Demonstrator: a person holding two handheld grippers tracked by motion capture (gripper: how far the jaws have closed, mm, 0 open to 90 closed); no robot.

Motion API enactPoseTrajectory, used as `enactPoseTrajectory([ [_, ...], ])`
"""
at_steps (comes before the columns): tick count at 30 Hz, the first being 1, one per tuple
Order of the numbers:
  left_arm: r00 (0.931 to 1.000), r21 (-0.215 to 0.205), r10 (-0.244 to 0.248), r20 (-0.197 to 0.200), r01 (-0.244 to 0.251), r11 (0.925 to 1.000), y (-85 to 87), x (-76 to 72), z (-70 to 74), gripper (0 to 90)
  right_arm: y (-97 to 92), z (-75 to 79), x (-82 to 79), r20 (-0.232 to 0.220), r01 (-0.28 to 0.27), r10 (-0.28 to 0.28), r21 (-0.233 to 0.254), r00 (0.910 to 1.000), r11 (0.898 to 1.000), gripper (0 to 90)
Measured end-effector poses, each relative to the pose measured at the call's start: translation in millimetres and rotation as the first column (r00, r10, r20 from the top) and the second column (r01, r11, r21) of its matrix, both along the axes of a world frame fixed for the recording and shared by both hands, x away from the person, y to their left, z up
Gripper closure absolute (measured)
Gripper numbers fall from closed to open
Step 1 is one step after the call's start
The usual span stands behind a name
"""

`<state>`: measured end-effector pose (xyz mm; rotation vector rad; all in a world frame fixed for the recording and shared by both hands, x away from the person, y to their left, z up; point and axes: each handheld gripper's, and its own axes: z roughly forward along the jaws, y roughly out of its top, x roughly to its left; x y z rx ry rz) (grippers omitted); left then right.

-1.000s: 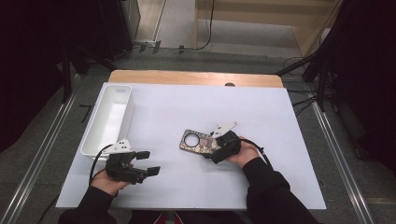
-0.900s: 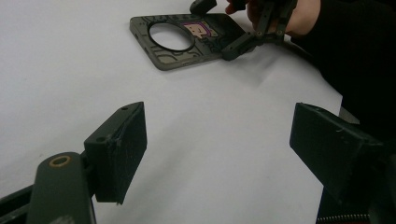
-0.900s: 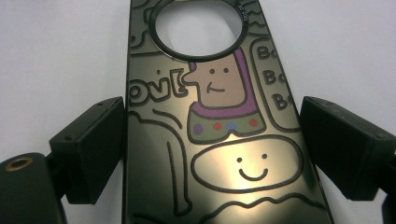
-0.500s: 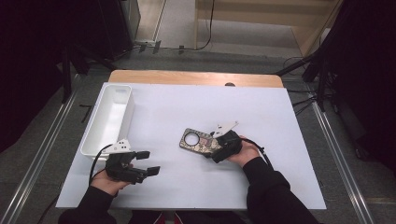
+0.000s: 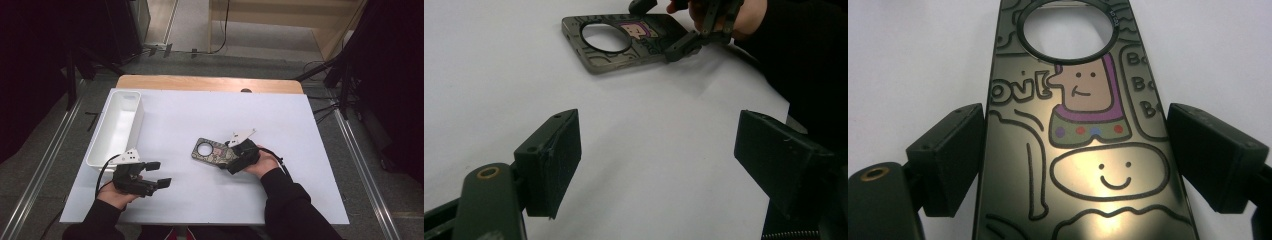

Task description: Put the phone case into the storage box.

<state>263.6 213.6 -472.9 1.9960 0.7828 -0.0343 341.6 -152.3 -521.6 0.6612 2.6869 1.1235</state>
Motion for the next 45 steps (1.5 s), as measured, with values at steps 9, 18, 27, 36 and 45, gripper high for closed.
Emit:
enactPoseTrajectory([
  [9, 1.0000, -0.001, 0.000, 0.000, 0.000, 1.0000, -0.1, 0.3, 0.1, 18.7, -2.2, 6.6, -0.2, -0.009, 0.010, -0.009, 0.023, 0.9999, 1.000, 10.8],
  [18, 1.0000, -0.004, 0.000, -0.001, 0.000, 1.0000, 0.2, 0.7, 0.1, 18.7, -5.6, 18.7, -1.2, -0.019, 0.022, -0.022, 0.036, 0.9996, 0.999, 10.9],
  [27, 1.0000, -0.010, 0.002, 0.004, -0.002, 0.9999, 0.2, 0.8, 0.9, 18.7, -8.9, 36.0, -7.3, -0.041, 0.051, -0.049, 0.053, 0.9980, 0.997, 10.8],
  [36, 1.0000, -0.010, 0.005, 0.001, -0.005, 0.9999, 0.1, 1.2, 0.6, 18.7, -11.3, 51.6, -18.9, -0.069, 0.079, -0.074, 0.072, 0.9949, 0.994, 10.8],
  [45, 1.0000, -0.010, 0.007, -0.004, -0.007, 0.9999, -1.2, 1.0, 1.5, 18.7, -14.1, 59.9, -31.1, -0.114, 0.108, -0.097, 0.095, 0.9888, 0.990, 10.8],
])
